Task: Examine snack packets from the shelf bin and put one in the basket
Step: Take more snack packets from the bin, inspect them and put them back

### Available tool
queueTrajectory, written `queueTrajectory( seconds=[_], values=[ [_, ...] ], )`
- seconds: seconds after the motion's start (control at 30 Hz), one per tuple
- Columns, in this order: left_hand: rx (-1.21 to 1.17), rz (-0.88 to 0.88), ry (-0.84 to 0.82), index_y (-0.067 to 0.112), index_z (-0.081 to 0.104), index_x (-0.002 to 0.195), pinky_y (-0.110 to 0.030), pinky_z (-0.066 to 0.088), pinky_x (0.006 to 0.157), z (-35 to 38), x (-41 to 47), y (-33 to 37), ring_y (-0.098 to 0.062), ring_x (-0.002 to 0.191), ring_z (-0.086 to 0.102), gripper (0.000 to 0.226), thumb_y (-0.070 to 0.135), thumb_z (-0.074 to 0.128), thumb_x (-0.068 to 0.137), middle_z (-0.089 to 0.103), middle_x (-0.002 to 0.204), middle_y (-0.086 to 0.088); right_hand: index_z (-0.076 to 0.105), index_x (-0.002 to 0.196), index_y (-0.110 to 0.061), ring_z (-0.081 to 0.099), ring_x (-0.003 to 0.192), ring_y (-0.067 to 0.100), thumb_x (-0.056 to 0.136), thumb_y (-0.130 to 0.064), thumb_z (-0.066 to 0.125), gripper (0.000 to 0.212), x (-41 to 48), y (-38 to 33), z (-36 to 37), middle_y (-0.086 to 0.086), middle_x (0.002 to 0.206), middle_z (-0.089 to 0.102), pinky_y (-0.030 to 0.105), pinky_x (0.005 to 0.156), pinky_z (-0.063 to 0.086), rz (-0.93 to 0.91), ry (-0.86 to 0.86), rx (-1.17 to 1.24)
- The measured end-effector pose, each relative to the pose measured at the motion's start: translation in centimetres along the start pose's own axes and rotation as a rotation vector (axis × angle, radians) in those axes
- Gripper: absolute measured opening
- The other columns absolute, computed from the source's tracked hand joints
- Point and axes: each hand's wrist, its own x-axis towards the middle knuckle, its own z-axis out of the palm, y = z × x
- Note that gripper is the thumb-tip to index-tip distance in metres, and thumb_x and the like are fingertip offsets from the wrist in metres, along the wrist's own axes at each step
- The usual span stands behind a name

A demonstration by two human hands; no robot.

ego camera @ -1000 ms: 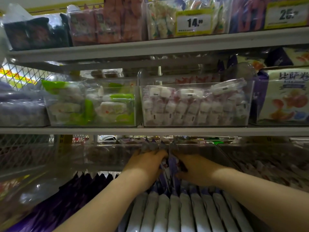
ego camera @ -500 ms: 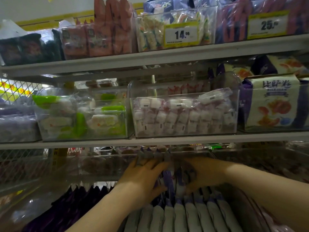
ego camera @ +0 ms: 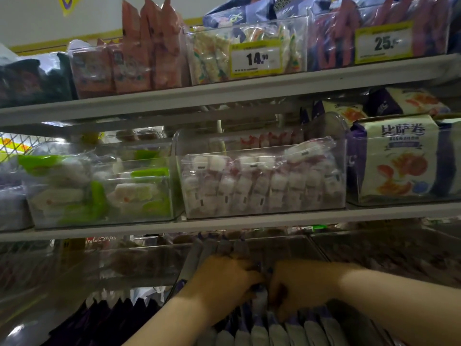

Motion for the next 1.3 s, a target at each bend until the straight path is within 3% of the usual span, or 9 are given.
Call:
queueTrajectory(
  seconds=[0.17, 0.27, 0.4, 0.57, 0.73, 0.9, 1.07, 1.17, 1.3],
  values=[
    [-0.048, 0.020, 0.073, 0.037, 0.053, 0.134, -0.035, 0.038, 0.105, 0.4, 0.3, -0.6, -0.014, 0.135, 0.041, 0.036, 0.039, 0.044, 0.099, 0.049, 0.144, 0.014, 0.069, 0.081, -0.012, 0.050, 0.060, 0.010, 0.083, -0.024, 0.067, 0.012, -0.1, -0.7, -0.2, 0.008, 0.074, 0.065, 0.022, 0.055, 0.039, 0.000, 0.014, -0.035],
    [-0.059, 0.021, 0.106, 0.037, 0.052, 0.134, -0.033, 0.036, 0.107, 0.7, 0.1, -0.7, -0.013, 0.136, 0.038, 0.036, 0.041, 0.045, 0.099, 0.046, 0.146, 0.014, 0.048, 0.056, -0.017, 0.038, 0.052, 0.017, 0.081, -0.015, 0.061, 0.029, 0.0, -1.3, 0.4, 0.000, 0.054, 0.043, 0.017, 0.046, 0.030, -0.011, 0.050, -0.114],
    [-0.054, 0.006, 0.128, 0.036, 0.056, 0.129, -0.035, 0.041, 0.100, 0.7, -0.1, -0.6, -0.017, 0.129, 0.045, 0.033, 0.041, 0.044, 0.099, 0.052, 0.139, 0.011, 0.036, 0.052, -0.017, 0.033, 0.053, 0.020, 0.081, -0.011, 0.054, 0.034, -0.1, -1.5, 1.2, 0.000, 0.052, 0.036, 0.018, 0.044, 0.024, -0.024, 0.076, -0.225],
    [-0.006, -0.020, 0.158, 0.039, 0.061, 0.123, -0.031, 0.037, 0.088, -0.2, -0.7, -0.2, -0.017, 0.123, 0.048, 0.030, 0.045, 0.047, 0.097, 0.057, 0.132, 0.015, 0.052, 0.076, -0.019, 0.052, 0.079, 0.018, 0.091, -0.011, 0.048, 0.018, -0.2, -0.7, 0.5, 0.001, 0.079, 0.055, 0.026, 0.068, 0.042, 0.115, 0.279, 0.040],
    [0.109, 0.054, 0.179, 0.050, 0.072, 0.074, -0.017, 0.045, 0.053, -1.0, -1.1, 0.1, 0.000, 0.073, 0.066, 0.021, 0.062, 0.079, 0.058, 0.067, 0.082, 0.030, 0.061, 0.105, -0.005, 0.057, 0.084, 0.017, 0.099, -0.012, 0.044, 0.019, -0.1, -0.6, 0.2, 0.008, 0.096, 0.063, 0.028, 0.074, 0.046, 0.146, 0.485, 0.250],
    [0.032, 0.019, 0.132, 0.041, 0.069, 0.108, -0.026, 0.037, 0.069, -0.5, -1.0, -0.1, -0.010, 0.104, 0.063, 0.023, 0.049, 0.057, 0.091, 0.065, 0.118, 0.019, 0.054, 0.094, -0.009, 0.052, 0.065, 0.020, 0.100, -0.018, 0.045, 0.014, -2.3, -1.5, -0.2, 0.001, 0.073, 0.053, 0.042, 0.067, 0.049, 0.041, 0.515, 0.366],
    [0.024, -0.028, -0.042, 0.037, 0.051, 0.136, -0.034, 0.030, 0.103, -0.1, -0.5, 0.3, -0.022, 0.135, 0.038, 0.037, 0.041, 0.038, 0.101, 0.047, 0.146, 0.011, 0.046, 0.090, -0.026, 0.058, 0.068, 0.007, 0.096, -0.035, 0.049, 0.011, -5.2, -2.2, -0.5, 0.000, 0.076, 0.059, 0.026, 0.060, 0.049, 0.072, 0.677, 0.287],
    [0.071, -0.107, -0.106, 0.041, 0.034, 0.145, -0.042, 0.023, 0.110, -0.8, -0.6, 1.1, -0.028, 0.141, 0.028, 0.046, 0.040, 0.041, 0.100, 0.033, 0.155, 0.004, 0.051, 0.096, -0.036, 0.057, 0.074, -0.002, 0.085, -0.058, 0.053, 0.025, -6.8, -3.1, 0.7, -0.011, 0.081, 0.059, 0.019, 0.063, 0.047, 0.143, 0.734, 0.207],
    [0.051, -0.159, 0.028, 0.042, 0.036, 0.145, -0.038, 0.012, 0.115, -1.9, -2.5, 2.4, -0.017, 0.144, 0.022, 0.047, 0.042, 0.041, 0.098, 0.032, 0.156, 0.011, 0.063, 0.080, -0.030, 0.055, 0.071, -0.001, 0.085, -0.047, 0.061, 0.017, -8.9, -4.5, 1.4, -0.012, 0.076, 0.059, 0.019, 0.063, 0.044, 0.156, 0.932, 0.222]
  ],
)
